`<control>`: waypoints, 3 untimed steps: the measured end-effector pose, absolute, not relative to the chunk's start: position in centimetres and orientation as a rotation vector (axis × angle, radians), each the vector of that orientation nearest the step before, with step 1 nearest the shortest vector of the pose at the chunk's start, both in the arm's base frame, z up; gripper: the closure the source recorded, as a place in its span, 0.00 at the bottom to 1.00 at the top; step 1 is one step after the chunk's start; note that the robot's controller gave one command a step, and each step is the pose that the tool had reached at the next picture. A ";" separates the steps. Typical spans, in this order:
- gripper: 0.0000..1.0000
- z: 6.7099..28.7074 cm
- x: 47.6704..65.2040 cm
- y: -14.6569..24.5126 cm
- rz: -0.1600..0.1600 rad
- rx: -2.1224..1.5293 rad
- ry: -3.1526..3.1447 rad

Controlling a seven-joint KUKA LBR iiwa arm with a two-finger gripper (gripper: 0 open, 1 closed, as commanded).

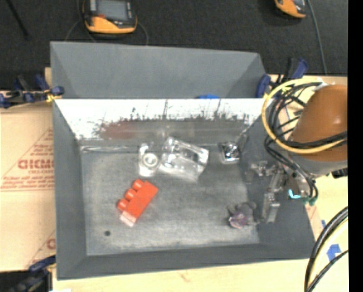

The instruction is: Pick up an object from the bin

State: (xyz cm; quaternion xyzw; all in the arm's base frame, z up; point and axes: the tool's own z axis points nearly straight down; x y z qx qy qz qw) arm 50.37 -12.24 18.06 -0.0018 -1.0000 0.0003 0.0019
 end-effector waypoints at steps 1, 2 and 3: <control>0.00 7.1 50.1 -14.2 0.001 0.943 -3.002; 0.00 10.1 49.9 -11.2 0.003 1.441 -2.798; 0.00 10.0 51.9 -10.5 0.003 1.996 -2.431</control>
Offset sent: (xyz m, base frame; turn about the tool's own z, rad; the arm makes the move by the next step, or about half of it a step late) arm -0.0041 -0.0200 -0.1106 -0.6153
